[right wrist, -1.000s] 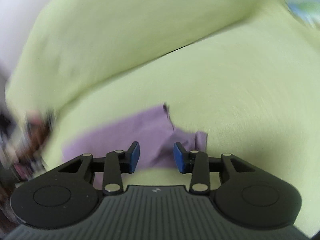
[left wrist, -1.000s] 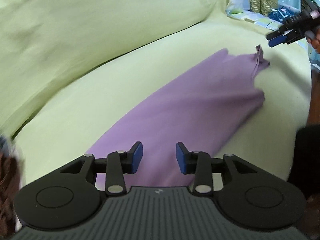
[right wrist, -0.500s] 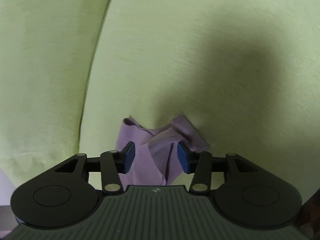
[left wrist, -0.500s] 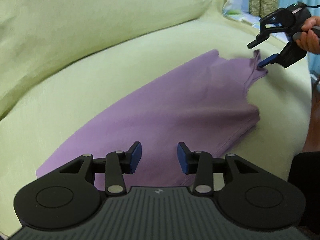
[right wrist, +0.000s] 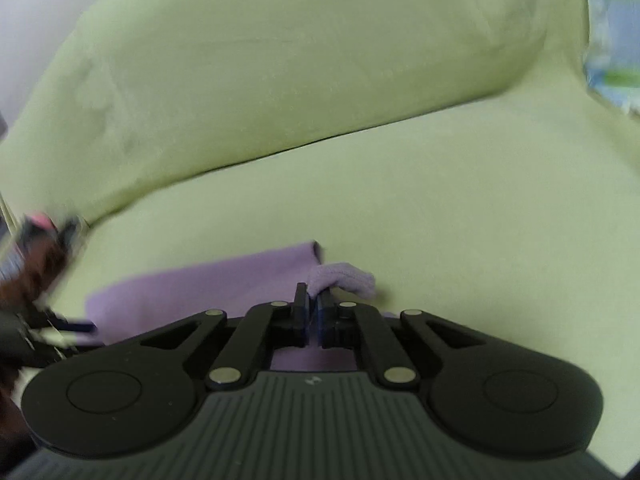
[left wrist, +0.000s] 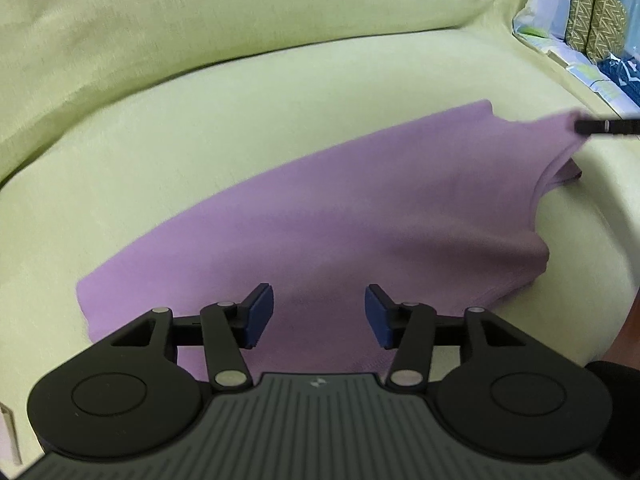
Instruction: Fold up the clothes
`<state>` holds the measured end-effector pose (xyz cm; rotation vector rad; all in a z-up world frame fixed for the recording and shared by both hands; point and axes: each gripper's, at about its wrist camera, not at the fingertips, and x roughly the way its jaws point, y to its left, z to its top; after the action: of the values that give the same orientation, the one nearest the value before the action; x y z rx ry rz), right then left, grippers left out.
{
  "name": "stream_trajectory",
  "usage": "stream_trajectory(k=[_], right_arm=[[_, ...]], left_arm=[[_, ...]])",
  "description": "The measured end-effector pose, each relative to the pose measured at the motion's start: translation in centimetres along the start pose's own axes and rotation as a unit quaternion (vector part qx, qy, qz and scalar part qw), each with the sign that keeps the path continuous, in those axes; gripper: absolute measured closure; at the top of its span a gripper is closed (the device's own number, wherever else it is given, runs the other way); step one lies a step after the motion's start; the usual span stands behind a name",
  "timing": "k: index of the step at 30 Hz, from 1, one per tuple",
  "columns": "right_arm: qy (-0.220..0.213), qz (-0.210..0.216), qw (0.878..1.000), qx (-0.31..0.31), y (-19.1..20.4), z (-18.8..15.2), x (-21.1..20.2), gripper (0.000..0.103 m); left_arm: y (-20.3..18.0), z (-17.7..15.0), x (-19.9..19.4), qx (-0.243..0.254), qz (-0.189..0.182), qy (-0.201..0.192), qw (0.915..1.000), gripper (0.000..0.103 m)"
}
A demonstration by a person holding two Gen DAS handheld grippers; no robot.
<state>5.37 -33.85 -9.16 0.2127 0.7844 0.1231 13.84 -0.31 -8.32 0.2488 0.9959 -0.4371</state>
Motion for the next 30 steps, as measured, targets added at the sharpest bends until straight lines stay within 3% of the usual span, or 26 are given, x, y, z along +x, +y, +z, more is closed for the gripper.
stream_trajectory(k=[2, 3, 7, 11, 13, 16, 19, 26, 29, 30], right_arm=[[0.024, -0.023, 0.999, 0.009, -0.9, -1.2, 0.9, 0.095], [0.039, -0.04, 0.998, 0.014, -1.1, -1.8, 1.2, 0.083], [0.037, -0.062, 0.995, 0.062, -1.6, -2.1, 0.6, 0.067], [0.013, -0.009, 0.985, 0.169, -3.6, -1.8, 0.0, 0.067], [0.022, -0.003, 0.979, 0.201, -4.5, -1.5, 0.6, 0.067], [0.028, 0.043, 0.955, 0.292, -6.9, -1.3, 1.5, 0.066], [0.033, 0.063, 0.941, 0.33, -7.4, -1.1, 0.9, 0.061], [0.029, 0.032, 0.943, 0.331, -7.7, -0.6, -0.6, 0.062], [0.046, 0.029, 0.952, 0.302, -7.0, 0.4, 1.2, 0.073], [0.05, 0.031, 0.954, 0.294, -6.7, 0.8, 1.8, 0.081]], left_arm=[[-0.1, -0.4, 0.5, -0.002, 0.003, 0.008, 1.0, 0.047], [0.0, -0.5, 0.4, -0.006, 0.001, 0.007, 1.0, 0.047], [0.2, -0.8, 0.0, -0.01, 0.004, 0.01, 0.9999, 0.047], [0.1, -0.6, -0.1, -0.002, 0.016, 0.01, 0.9998, 0.047], [-0.2, -0.6, -0.4, 0.004, 0.019, 0.008, 0.9998, 0.047], [-0.2, -0.9, -0.6, 0.009, 0.02, 0.007, 0.9997, 0.047], [0.0, -1.2, -0.7, 0.011, 0.021, 0.009, 0.9997, 0.047], [0.0, -1.1, -0.8, 0.008, 0.02, 0.006, 0.9998, 0.047], [-0.3, -0.8, -0.8, 0.012, 0.02, 0.004, 0.9997, 0.047], [-0.4, -0.7, -0.8, 0.013, 0.02, 0.004, 0.9997, 0.047]])
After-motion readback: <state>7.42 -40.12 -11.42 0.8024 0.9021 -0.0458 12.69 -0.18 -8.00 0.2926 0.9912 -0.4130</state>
